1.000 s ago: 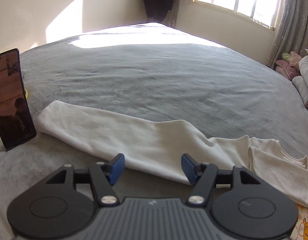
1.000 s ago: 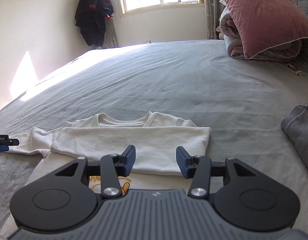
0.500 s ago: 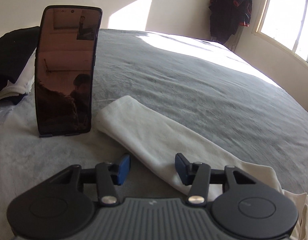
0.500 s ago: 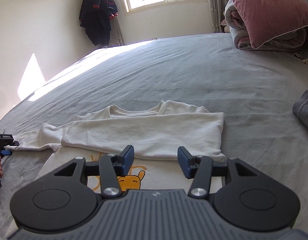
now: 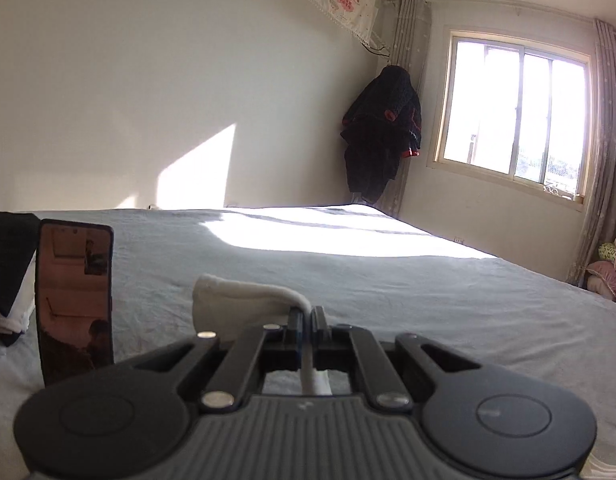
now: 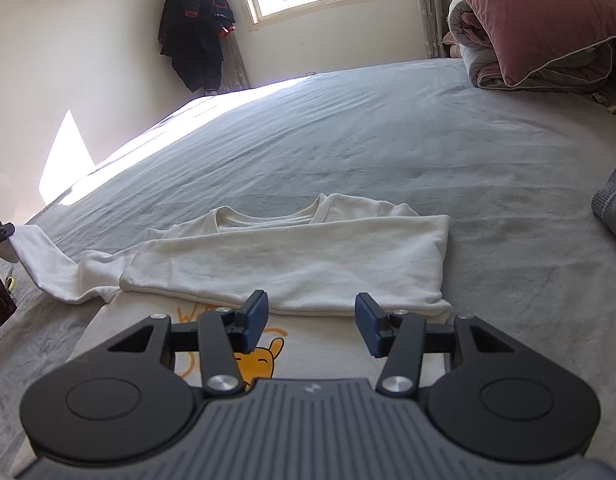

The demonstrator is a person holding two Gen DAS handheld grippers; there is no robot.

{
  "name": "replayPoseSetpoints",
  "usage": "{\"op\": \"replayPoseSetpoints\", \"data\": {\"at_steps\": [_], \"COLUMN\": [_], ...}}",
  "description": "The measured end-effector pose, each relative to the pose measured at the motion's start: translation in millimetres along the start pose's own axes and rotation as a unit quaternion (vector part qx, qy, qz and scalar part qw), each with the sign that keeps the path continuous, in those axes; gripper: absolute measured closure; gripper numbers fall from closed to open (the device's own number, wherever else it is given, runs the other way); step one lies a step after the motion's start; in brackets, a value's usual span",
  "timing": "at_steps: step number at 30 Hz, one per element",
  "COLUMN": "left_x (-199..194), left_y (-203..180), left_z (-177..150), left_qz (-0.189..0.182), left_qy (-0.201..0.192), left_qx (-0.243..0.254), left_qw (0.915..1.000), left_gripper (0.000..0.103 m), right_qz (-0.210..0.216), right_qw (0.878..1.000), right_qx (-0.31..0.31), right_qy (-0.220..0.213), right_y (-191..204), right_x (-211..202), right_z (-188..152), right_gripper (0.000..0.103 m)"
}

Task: Fold clothes
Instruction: 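Grasp the sleeve end with the left gripper and lift it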

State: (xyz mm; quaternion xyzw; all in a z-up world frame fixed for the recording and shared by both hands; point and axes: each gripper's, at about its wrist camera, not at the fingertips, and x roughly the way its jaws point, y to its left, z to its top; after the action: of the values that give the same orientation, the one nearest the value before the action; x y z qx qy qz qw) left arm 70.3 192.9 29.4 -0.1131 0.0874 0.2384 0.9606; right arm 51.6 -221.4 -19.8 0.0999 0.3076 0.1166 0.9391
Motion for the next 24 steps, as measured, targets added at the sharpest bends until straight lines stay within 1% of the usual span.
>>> {"op": "replayPoseSetpoints", "data": {"at_steps": [5, 8, 11, 15, 19, 24], "left_x": [-27, -38, -46, -55, -62, -62], "left_y": [-46, -72, -102, -139, -172, -195], "left_z": [12, 13, 7, -15, -47, -91], "left_qz": [-0.08, -0.12, -0.161, -0.212, -0.251, -0.276], "left_qy": [-0.023, -0.02, -0.007, 0.016, 0.048, 0.107], "left_qx": [0.004, 0.0, -0.002, 0.018, 0.046, 0.067], "left_qw": [0.9965, 0.9926, 0.9869, 0.9769, 0.9657, 0.9529], "left_gripper": [0.099, 0.099, 0.099, 0.099, 0.099, 0.099], "right_qz": [0.007, 0.012, 0.019, 0.029, 0.036, 0.037], "right_qw": [1.0, 1.0, 0.999, 0.998, 0.995, 0.992], "right_qx": [0.005, 0.017, 0.035, 0.061, 0.094, 0.117], "right_qy": [-0.004, -0.007, -0.011, -0.016, -0.016, -0.013], "right_y": [-2, -6, -11, -20, -34, -45], "right_x": [-3, -4, -6, -8, -7, -4], "right_z": [2, 4, 6, 10, 12, 11], "right_gripper": [0.051, 0.051, 0.051, 0.051, 0.05, 0.05]}}
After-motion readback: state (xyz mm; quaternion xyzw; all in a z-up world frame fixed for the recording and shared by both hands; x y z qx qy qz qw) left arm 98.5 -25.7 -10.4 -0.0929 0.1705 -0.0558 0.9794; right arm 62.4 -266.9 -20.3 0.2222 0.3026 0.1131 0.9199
